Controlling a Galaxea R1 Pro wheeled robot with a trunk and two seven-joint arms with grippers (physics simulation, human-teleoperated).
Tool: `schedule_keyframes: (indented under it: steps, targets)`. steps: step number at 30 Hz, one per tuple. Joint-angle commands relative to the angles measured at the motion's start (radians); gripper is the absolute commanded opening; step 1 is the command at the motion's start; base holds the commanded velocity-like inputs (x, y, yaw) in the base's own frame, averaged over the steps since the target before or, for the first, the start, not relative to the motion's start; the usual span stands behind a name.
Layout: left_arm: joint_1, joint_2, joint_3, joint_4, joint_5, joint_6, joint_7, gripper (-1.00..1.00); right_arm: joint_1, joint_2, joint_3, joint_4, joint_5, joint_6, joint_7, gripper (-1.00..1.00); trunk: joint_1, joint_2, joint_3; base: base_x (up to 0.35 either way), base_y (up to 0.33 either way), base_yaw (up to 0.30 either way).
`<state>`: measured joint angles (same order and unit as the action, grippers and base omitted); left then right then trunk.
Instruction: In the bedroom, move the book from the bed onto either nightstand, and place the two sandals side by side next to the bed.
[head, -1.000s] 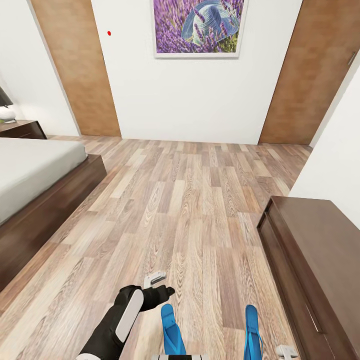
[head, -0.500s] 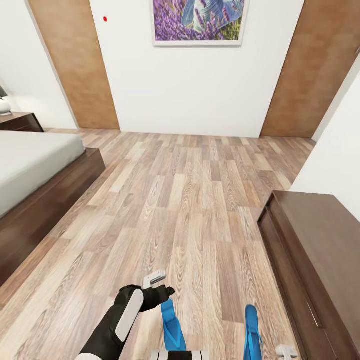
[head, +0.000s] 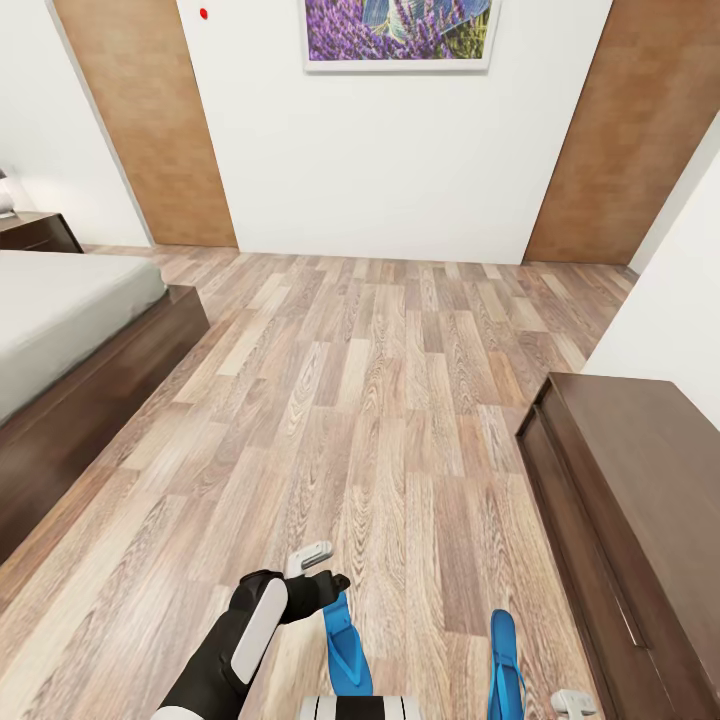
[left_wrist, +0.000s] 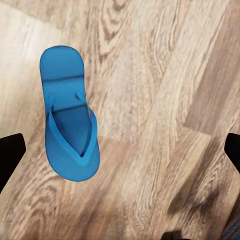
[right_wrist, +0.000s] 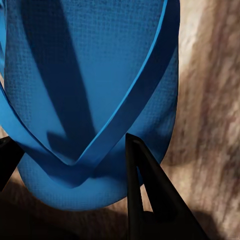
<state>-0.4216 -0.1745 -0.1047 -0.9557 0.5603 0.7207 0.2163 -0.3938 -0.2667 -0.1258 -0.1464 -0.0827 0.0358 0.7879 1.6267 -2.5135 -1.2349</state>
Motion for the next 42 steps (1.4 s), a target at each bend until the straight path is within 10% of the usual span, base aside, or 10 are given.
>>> schedule_keyframes:
  steps: [1, 42]
  targets:
    - [0.0, 0.0, 0.0, -0.001, 0.01, 0.002, 0.009, 1.0, 0.0, 0.0, 0.0, 0.001, -0.008, 0.004, 0.004, -1.0, 0.0, 0.0, -0.001, 0.0, 0.0, 0.0]
    - [0.0, 0.0, 0.002, -0.001, 0.01, -0.001, 0.009, 1.0, 0.0, 0.0, 0.0, 0.001, -0.008, 0.004, 0.004, -1.0, 0.0, 0.0, -0.001, -0.046, -0.025, 0.0]
